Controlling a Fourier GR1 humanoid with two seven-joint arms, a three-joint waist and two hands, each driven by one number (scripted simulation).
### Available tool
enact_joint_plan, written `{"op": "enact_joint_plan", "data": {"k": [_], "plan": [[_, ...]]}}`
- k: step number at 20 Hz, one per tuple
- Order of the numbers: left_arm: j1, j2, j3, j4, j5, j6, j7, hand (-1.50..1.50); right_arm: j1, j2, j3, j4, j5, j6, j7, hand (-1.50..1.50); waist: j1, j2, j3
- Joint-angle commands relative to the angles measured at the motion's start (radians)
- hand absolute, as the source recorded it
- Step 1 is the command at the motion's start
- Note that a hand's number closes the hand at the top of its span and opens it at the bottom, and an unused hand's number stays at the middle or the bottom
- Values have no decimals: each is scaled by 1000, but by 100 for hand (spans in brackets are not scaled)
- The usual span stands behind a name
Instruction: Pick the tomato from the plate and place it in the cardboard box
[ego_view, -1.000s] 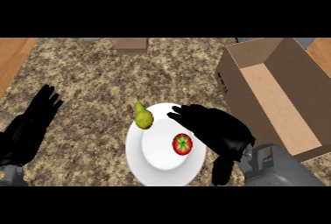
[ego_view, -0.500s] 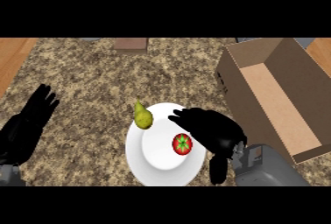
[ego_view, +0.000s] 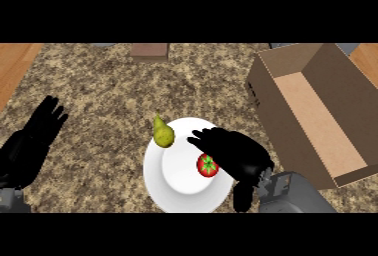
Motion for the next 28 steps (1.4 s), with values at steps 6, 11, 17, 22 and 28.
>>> {"op": "enact_joint_plan", "data": {"k": [6,11,17,22,28], "plan": [[6,-44,32,3,-50,-22,-15,0,-6,112,31,18,147,31,38,-150,-1,-1,0],[-62,-75,1,-13,-77,8,77,0,-91,129,-36,203,179,2,-88,-150,3,1,0],[-82,-63,79,55,-48,-60,41,0,10,185,17,121,261,37,1,-150,-2,0,0],[-14,-74,89,47,-76,-112,-19,0,-10,189,6,226,336,-22,-69,-150,1,0,0],[-91,-96,83,46,-96,-76,57,0,9,196,-18,215,362,19,-87,-150,-3,0,0]]}}
